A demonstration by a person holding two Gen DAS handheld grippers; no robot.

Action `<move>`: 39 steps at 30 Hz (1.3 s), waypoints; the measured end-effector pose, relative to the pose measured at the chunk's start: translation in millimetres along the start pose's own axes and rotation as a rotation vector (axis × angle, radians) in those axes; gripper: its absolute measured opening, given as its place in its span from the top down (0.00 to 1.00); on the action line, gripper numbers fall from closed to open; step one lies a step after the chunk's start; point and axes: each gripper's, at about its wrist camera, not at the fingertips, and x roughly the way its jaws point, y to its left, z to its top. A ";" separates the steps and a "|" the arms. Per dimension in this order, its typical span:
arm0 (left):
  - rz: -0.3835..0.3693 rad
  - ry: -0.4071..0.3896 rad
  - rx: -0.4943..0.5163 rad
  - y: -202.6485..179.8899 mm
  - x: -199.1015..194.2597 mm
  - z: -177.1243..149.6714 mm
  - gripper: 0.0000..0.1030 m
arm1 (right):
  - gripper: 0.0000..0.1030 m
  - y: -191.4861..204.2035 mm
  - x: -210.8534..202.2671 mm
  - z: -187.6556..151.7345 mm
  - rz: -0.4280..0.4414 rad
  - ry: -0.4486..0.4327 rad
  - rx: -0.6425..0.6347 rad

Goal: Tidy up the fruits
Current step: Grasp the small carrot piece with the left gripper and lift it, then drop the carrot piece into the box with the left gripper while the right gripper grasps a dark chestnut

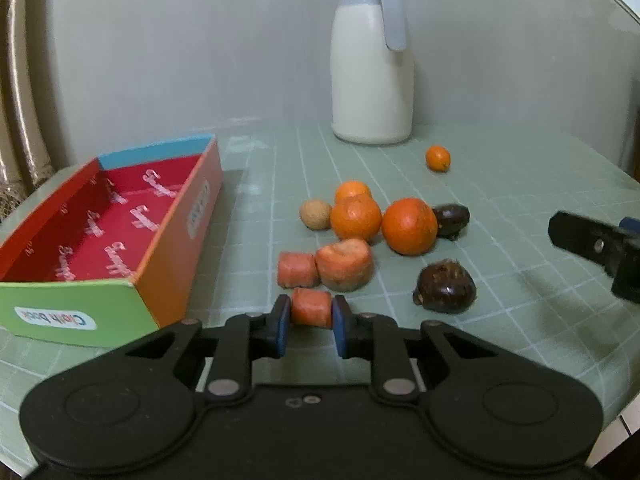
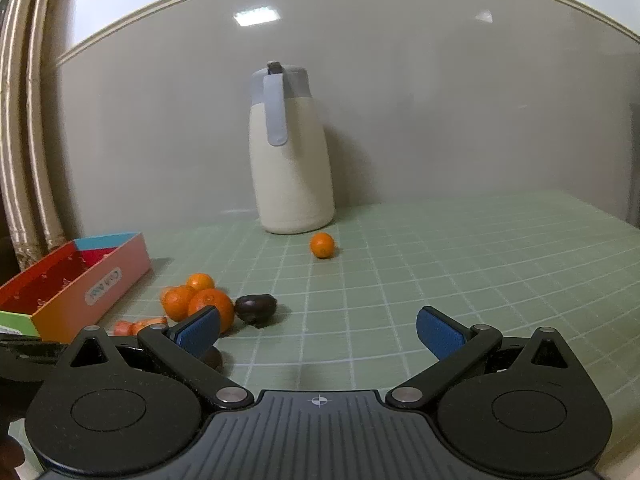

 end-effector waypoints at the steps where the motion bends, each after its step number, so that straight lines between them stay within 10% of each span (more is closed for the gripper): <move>1: 0.014 -0.025 0.001 0.9 -4.3 1.7 0.88 | 0.00 0.4 0.8 -0.1 0.004 0.001 0.002; 9: 0.195 -0.213 -0.051 30.1 -37.2 20.4 0.88 | 0.00 6.7 9.1 -4.7 0.019 0.038 0.015; 27: 0.467 -0.028 -0.257 119.8 -14.0 24.7 0.79 | 0.00 43.7 41.5 -14.4 0.077 0.117 -0.017; 30: 0.454 -0.031 -0.271 119.6 -14.3 23.5 0.70 | 0.00 53.8 40.3 -14.5 0.107 0.095 -0.057; 34: 0.446 -0.085 -0.281 118.8 -26.4 22.6 0.27 | 0.01 68.1 40.4 -17.2 0.121 0.087 -0.107; 35: 0.446 -0.111 -0.277 118.2 -32.0 22.6 0.27 | 0.06 70.0 41.4 -18.3 0.123 0.089 -0.112; 37: 0.424 -0.157 -0.260 115.8 -42.3 22.7 0.24 | 0.54 72.3 45.3 -19.5 0.139 0.113 -0.110; 39: 0.417 -0.181 -0.257 115.9 -47.9 22.3 0.21 | 0.59 69.7 52.2 -20.9 0.138 0.149 -0.074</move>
